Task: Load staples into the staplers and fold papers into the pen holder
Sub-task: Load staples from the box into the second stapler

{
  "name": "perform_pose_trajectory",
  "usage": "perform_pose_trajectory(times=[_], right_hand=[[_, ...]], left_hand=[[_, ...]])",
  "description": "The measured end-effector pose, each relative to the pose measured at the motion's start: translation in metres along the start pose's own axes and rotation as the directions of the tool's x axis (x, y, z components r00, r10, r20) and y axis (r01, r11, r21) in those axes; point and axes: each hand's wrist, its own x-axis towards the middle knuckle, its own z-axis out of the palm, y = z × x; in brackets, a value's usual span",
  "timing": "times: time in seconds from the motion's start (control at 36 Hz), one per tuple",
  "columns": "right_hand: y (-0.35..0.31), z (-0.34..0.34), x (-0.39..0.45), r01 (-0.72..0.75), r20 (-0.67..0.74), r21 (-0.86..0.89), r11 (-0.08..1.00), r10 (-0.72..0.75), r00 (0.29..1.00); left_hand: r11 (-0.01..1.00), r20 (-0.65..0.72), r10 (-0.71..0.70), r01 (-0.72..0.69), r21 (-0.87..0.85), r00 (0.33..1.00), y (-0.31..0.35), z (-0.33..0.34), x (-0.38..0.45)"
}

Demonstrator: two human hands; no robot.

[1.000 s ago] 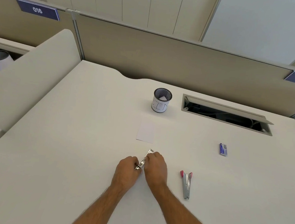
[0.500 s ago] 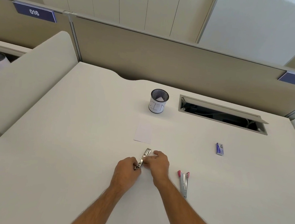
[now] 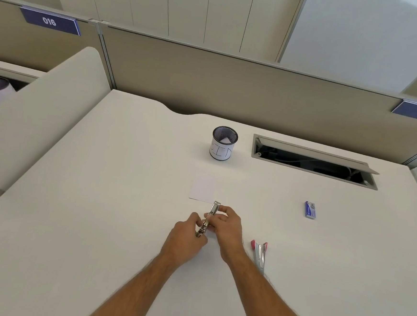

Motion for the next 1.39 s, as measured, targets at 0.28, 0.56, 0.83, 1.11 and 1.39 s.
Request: perform_pose_trajectory(times=[0.28,0.56,0.83,1.11,1.39], right_hand=[[-0.011,-0.013,0.000,0.108,0.072,-0.132,0.985,-0.099,0.992],[-0.025,-0.026,-0.001,0.180,0.238,-0.243,0.953,-0.121,0.964],[-0.041,-0.027,0.001,0.404,0.362,-0.641,0.652,-0.207,0.909],[-0.041,-0.022,-0.005,0.451,0.403,-0.734,0.507,-0.210,0.891],[-0.035,-0.018,-0.005,0.462,0.411,-0.754,0.467,-0.213,0.886]], left_hand=[[0.994,-0.052,0.086,-0.089,-0.067,0.995,0.029,-0.026,0.018],[0.989,0.020,0.072,-0.069,-0.131,0.997,0.024,-0.034,0.029],[0.982,0.128,0.161,-0.172,0.082,0.979,0.021,-0.045,0.029],[0.982,0.074,0.154,-0.161,0.098,0.985,0.011,-0.042,0.032],[0.978,0.053,0.138,-0.144,0.152,0.989,0.007,-0.036,0.032]])
